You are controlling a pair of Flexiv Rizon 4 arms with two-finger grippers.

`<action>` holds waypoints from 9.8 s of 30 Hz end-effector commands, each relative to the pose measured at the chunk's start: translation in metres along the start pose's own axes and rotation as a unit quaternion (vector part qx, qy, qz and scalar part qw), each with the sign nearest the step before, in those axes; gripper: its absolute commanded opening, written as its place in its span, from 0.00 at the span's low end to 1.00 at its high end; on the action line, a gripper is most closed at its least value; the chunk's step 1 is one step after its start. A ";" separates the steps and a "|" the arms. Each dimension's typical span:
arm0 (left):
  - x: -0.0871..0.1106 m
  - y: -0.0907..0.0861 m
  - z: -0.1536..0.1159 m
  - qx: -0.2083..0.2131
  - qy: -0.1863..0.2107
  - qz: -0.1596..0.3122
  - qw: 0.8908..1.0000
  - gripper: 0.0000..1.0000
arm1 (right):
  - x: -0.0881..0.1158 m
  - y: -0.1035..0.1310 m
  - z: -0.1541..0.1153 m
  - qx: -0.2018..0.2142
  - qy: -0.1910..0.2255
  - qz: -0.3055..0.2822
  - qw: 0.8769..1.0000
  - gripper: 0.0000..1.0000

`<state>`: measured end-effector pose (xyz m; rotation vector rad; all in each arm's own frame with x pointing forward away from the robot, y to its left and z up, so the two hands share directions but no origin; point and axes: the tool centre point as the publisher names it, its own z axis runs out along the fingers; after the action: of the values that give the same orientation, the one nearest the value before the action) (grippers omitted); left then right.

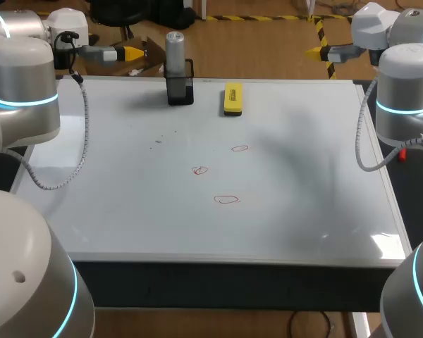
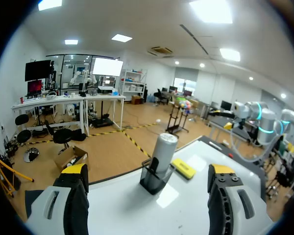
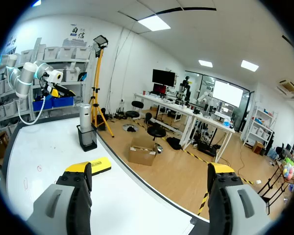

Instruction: Pick up the inspection probe, press it on each red-marked spot on the whiteboard one by one, put down the probe, pick up the eraser, and wipe off all the red marks.

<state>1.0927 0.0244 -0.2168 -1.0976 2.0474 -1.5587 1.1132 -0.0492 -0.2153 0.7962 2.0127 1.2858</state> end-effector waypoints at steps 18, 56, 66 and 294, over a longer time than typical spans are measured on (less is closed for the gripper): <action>0.000 0.000 0.000 0.000 0.001 0.000 1.000 1.00 | 0.000 0.000 0.000 0.000 0.000 0.000 1.000 1.00; 0.000 0.000 0.000 0.000 0.001 0.000 1.000 1.00 | 0.000 0.000 0.000 0.000 0.000 0.000 1.000 1.00; -0.015 -0.015 0.020 0.017 0.083 0.045 0.995 1.00 | 0.000 0.000 0.000 0.000 0.000 0.000 1.000 1.00; -0.028 0.017 -0.046 0.111 0.263 0.101 0.953 0.00 | 0.000 0.000 0.000 0.000 0.000 0.000 1.000 1.00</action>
<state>1.0765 0.0788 -0.2239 -0.3924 2.1401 -2.0744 1.1132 -0.0492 -0.2152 0.7963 2.0127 1.2857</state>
